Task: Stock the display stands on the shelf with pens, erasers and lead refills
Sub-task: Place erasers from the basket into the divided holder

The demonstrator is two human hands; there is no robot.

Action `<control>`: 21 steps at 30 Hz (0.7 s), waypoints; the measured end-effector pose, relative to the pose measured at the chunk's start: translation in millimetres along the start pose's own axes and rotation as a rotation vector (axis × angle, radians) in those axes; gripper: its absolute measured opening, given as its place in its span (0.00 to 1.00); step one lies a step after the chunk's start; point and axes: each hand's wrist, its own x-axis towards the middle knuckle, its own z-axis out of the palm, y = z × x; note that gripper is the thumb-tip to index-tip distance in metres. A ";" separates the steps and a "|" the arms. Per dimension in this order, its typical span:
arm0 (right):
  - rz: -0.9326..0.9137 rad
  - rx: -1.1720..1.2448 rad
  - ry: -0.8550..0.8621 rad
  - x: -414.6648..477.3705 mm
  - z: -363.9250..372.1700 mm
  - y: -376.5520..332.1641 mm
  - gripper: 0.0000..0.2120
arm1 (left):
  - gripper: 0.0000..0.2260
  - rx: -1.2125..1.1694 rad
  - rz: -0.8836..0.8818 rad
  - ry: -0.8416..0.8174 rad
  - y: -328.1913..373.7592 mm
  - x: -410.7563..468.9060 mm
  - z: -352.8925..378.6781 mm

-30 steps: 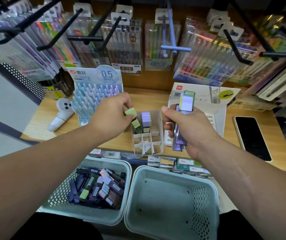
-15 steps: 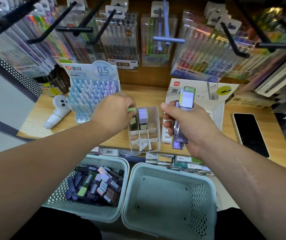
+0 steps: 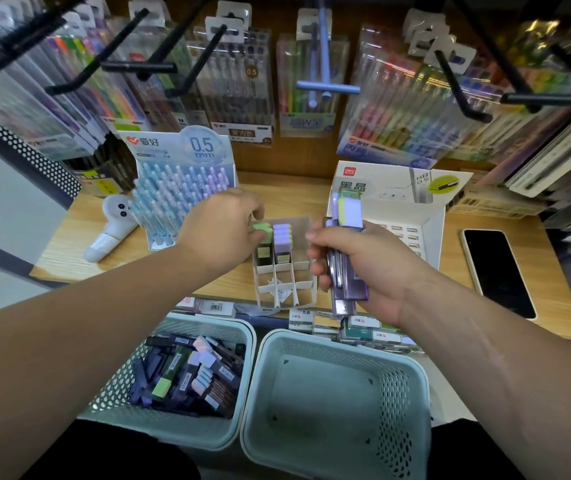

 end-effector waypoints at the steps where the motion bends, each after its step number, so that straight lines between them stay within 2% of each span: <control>1: 0.015 0.010 -0.013 -0.5 1.1 -0.2 0.04 | 0.08 -0.044 -0.006 0.014 4.1 -0.7 -2.8; 4: 0.052 0.047 -0.057 -3.7 6.6 2.0 0.08 | 0.05 -0.364 -0.178 0.010 24.3 -3.2 -17.5; 6: 0.065 0.058 -0.084 -4.5 9.7 3.1 0.10 | 0.07 -0.725 -0.338 -0.089 40.6 -5.6 -29.3; 8: 0.066 0.036 -0.114 -4.9 11.8 2.5 0.10 | 0.09 -0.952 -0.394 -0.219 51.8 -7.7 -38.1; 13: 0.045 0.015 -0.194 -7.6 16.0 -4.7 0.09 | 0.10 -1.131 -0.324 -0.363 62.0 -12.3 -45.5; 18: 0.044 0.052 -0.231 -9.7 16.1 -8.6 0.09 | 0.13 -1.202 -0.326 -0.339 61.6 -11.6 -48.6; 21: 0.059 0.082 -0.234 -10.0 16.3 -9.2 0.08 | 0.09 -1.229 -0.359 -0.304 62.3 -12.3 -50.3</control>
